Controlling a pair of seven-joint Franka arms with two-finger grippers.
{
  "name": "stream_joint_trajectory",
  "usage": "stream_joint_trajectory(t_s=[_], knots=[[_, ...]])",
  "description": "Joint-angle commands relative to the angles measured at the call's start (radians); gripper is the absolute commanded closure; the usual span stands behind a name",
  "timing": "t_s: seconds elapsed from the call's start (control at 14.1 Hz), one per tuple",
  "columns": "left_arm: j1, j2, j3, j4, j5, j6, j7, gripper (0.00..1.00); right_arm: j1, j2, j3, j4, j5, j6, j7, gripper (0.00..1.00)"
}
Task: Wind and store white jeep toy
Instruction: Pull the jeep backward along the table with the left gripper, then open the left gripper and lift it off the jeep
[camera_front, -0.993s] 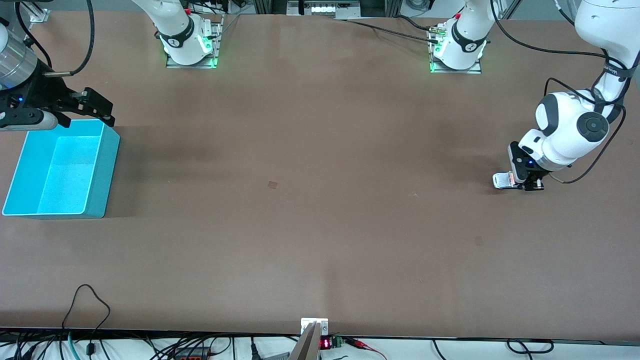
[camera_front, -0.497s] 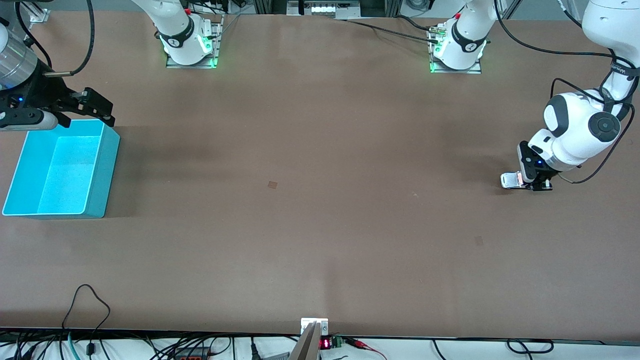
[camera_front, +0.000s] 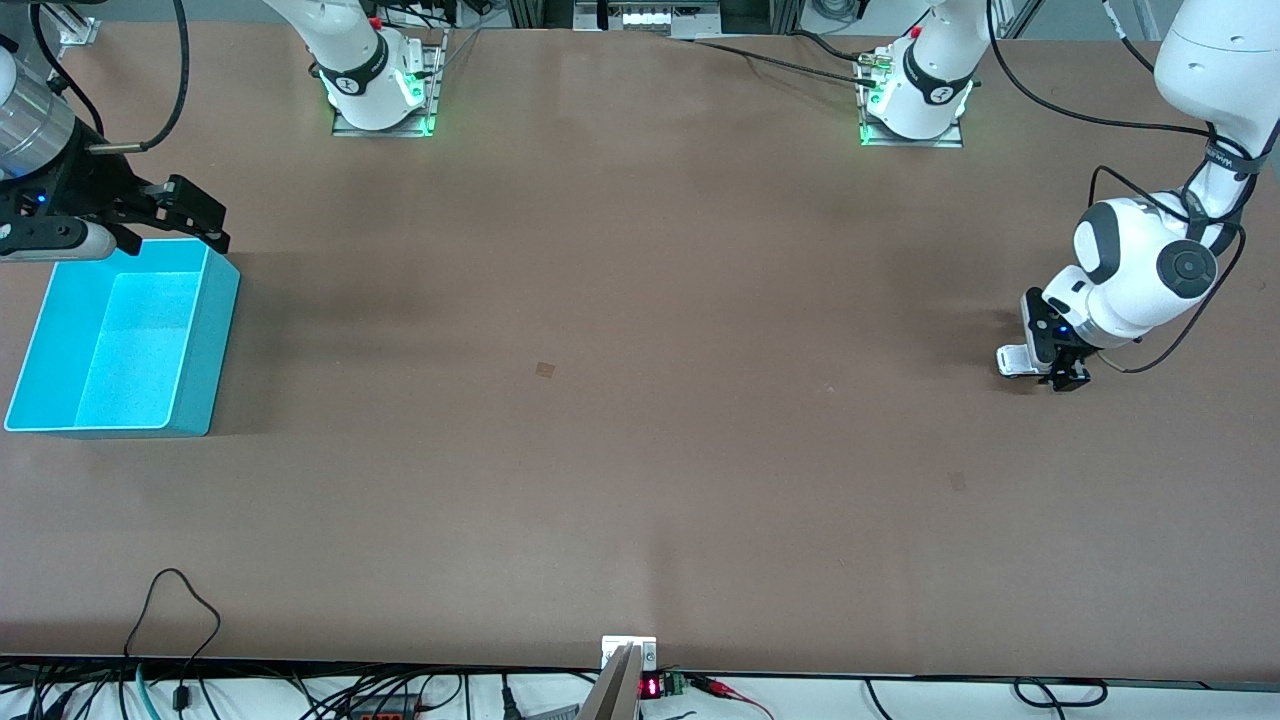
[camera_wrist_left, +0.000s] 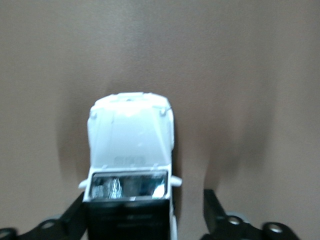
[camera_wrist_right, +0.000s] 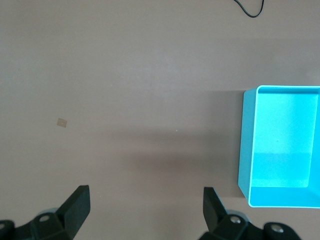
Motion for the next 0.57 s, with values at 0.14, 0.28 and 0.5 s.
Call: stream_joint_trajectory(t_s=[0.14, 0.28, 0.5], knots=[[0.006, -0.078, -0.025, 0.065, 0.033, -0.178, 0.003, 0.0, 0.003, -0.014, -0.002, -0.007, -0.005, 0.003, -0.013, 0.0], [0.006, -0.091, -0.05, 0.146, 0.03, -0.305, -0.003, 0.0, 0.003, -0.014, -0.002, -0.007, -0.005, 0.003, -0.013, 0.0], [0.003, -0.091, -0.082, 0.314, 0.023, -0.558, -0.07, 0.0, 0.003, -0.014, -0.002, -0.007, -0.005, 0.003, -0.013, 0.0]])
